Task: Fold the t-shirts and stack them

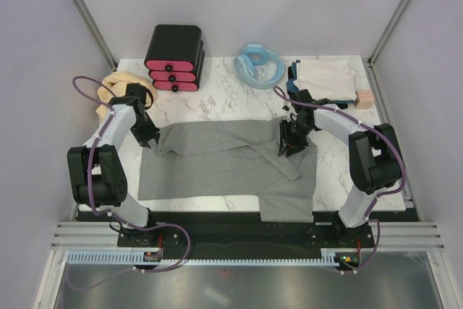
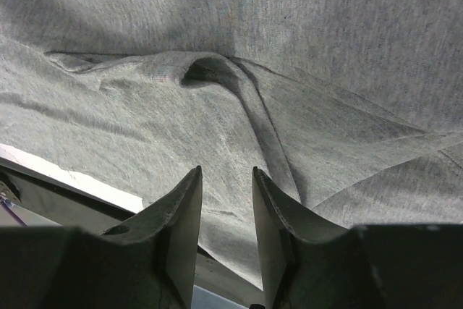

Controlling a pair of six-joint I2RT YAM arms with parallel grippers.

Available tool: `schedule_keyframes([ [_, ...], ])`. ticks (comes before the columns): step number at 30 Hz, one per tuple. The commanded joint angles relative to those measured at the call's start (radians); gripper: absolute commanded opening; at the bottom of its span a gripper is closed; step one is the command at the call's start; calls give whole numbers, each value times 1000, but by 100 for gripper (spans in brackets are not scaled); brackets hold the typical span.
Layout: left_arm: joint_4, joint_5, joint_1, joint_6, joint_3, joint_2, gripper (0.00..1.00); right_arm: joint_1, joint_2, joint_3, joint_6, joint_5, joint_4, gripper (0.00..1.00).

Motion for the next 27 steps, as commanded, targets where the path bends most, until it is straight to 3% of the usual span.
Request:
schedule_keyframes([
  [1,18,25,-3,13,-42,-28,38,4,-28,-5,-14,-21,15,41],
  [27,91,13,-35,26,-85,37,35,4,-66,-23,-12,-27,14,41],
])
